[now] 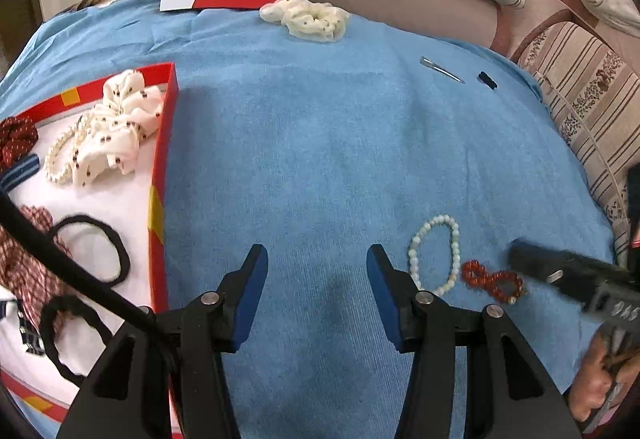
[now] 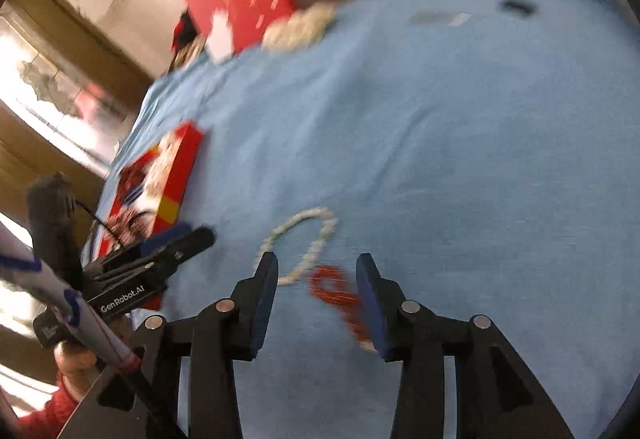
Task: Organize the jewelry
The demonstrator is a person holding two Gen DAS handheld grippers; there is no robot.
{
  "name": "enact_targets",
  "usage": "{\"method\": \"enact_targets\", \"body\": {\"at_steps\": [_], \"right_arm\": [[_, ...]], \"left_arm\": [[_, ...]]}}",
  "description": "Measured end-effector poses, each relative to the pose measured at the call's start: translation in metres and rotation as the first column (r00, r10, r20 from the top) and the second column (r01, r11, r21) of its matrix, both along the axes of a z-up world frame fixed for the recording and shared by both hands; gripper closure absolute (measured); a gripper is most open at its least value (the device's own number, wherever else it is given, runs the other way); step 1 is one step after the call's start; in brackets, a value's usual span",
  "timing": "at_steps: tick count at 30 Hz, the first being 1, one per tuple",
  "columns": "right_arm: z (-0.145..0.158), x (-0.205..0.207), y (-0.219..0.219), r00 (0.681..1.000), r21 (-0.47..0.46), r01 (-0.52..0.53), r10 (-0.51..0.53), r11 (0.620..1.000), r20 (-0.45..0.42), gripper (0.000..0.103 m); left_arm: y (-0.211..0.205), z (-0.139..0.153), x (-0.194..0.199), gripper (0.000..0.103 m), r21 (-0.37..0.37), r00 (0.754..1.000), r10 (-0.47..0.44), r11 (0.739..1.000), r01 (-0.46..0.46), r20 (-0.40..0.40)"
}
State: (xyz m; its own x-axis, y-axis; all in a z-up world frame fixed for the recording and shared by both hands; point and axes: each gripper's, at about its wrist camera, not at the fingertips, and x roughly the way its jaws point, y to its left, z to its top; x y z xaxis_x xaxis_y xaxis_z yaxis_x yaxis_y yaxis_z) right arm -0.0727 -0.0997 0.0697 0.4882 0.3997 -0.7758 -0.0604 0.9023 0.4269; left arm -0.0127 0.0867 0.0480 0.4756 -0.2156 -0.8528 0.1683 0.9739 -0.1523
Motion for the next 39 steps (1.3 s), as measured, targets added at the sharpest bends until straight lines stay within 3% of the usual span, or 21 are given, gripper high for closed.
{"method": "enact_targets", "body": {"at_steps": [3, 7, 10, 13, 16, 23, 25, 27, 28, 29, 33, 39], "right_arm": [[0.001, -0.019, -0.022, 0.999, -0.062, 0.043, -0.041, 0.997, 0.032, 0.059], [-0.012, -0.029, -0.036, 0.998, -0.075, 0.046, -0.044, 0.996, 0.037, 0.059], [-0.013, -0.026, -0.035, 0.999, -0.023, 0.015, -0.014, 1.000, 0.045, 0.059], [-0.014, -0.024, -0.022, 0.997, -0.052, -0.050, 0.053, 0.997, 0.062, 0.059], [-0.025, -0.020, -0.014, 0.995, -0.100, -0.085, 0.089, 0.991, 0.043, 0.068], [-0.025, -0.024, -0.001, 0.988, -0.198, -0.110, 0.129, 0.974, 0.086, 0.069], [-0.024, -0.028, 0.009, 0.983, -0.251, -0.126, 0.156, 0.960, 0.102, 0.074], [-0.023, -0.031, 0.017, 0.977, -0.283, -0.145, 0.182, 0.948, 0.109, 0.085], [-0.022, -0.033, 0.022, 0.974, -0.299, -0.154, 0.195, 0.942, 0.113, 0.093], [-0.021, -0.035, 0.024, 0.973, -0.306, -0.157, 0.200, 0.939, 0.115, 0.094], [-0.018, -0.040, 0.026, 0.975, -0.301, -0.139, 0.183, 0.943, 0.123, 0.094], [0.002, -0.045, 0.005, 0.980, -0.194, -0.064, 0.098, 0.979, 0.172, 0.094]], "left_arm": [[-0.003, -0.005, -0.005, 0.053, -0.012, 1.000, -0.004, 1.000, 0.004, -0.011], [-0.012, -0.009, -0.001, 0.053, -0.034, 0.999, -0.016, 0.999, 0.014, -0.036], [-0.024, -0.008, 0.006, 0.053, -0.056, 0.998, -0.045, 0.998, 0.042, -0.049], [-0.037, -0.013, 0.014, 0.053, -0.062, 0.995, -0.067, 0.996, 0.063, -0.074], [-0.054, -0.015, 0.021, 0.053, -0.004, 0.994, -0.094, 0.996, 0.094, -0.063], [-0.089, -0.022, 0.021, 0.053, 0.162, 0.987, -0.159, 0.974, 0.161, -0.026], [-0.092, -0.022, 0.016, 0.061, 0.189, 0.985, -0.174, 0.967, 0.173, -0.008], [-0.093, -0.018, 0.014, 0.098, 0.192, 0.984, -0.177, 0.965, 0.177, -0.015], [-0.091, -0.016, 0.013, 0.098, 0.186, 0.984, -0.178, 0.966, 0.178, -0.021], [-0.089, -0.013, 0.012, 0.098, 0.175, 0.984, -0.176, 0.969, 0.177, -0.022], [-0.079, 0.004, -0.003, 0.098, 0.146, 0.987, -0.160, 0.977, 0.158, 0.002], [-0.057, 0.040, -0.035, 0.098, 0.081, 0.991, -0.121, 0.990, 0.117, 0.059]]}}
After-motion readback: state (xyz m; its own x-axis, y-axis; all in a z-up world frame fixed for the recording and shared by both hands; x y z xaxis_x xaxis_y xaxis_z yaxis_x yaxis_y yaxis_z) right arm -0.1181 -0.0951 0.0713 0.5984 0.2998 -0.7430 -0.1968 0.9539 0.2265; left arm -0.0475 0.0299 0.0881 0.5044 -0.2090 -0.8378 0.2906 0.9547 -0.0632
